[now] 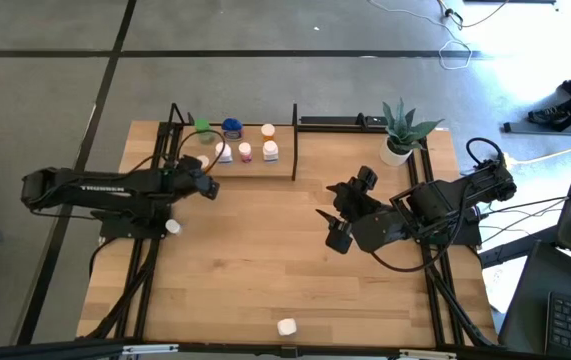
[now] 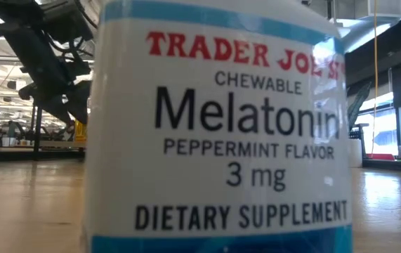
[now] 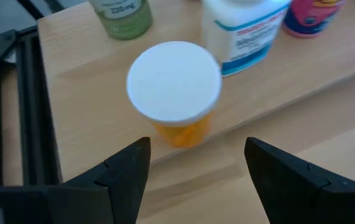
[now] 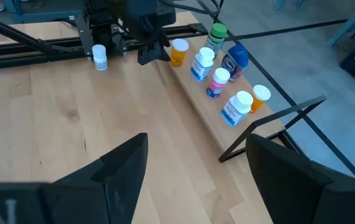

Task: Pick and place medicine bottles onto shelf by color
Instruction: Put the orange pill bottle on the shelf

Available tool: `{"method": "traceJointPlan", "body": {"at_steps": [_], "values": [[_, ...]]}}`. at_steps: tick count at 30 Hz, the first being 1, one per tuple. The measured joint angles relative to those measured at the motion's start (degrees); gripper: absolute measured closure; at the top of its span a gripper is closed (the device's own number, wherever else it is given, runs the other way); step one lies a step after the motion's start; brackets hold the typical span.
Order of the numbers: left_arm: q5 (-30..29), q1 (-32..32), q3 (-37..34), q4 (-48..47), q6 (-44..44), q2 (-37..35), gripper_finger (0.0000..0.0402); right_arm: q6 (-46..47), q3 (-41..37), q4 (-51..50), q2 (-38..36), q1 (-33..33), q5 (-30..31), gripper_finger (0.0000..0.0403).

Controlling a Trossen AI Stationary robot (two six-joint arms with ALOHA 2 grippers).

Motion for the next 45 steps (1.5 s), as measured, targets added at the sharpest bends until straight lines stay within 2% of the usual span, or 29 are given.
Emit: {"method": "traceJointPlan", "body": {"at_steps": [22, 31, 40, 45], "values": [[-0.79, 9.33, 0.02, 4.17, 9.05, 1.49, 0.0146, 0.10, -0.02, 0.00, 0.00, 0.00, 0.04, 0.0130], [9.11, 9.52, 0.02, 8.86, 8.96, 1.29, 0.0146, 0.33, -0.02, 0.00, 0.00, 0.00, 0.05, 0.0130], [5.99, 9.52, 0.02, 9.04, 10.90, 1.27, 0.0146, 0.33, -0.01, 0.00, 0.00, 0.00, 0.07, 0.0130], [1.79, 9.50, 0.04, 8.94, 12.06, -0.43, 0.0146, 0.33, -0.02, 0.00, 0.00, 0.00, 0.07, 0.0130]]}}
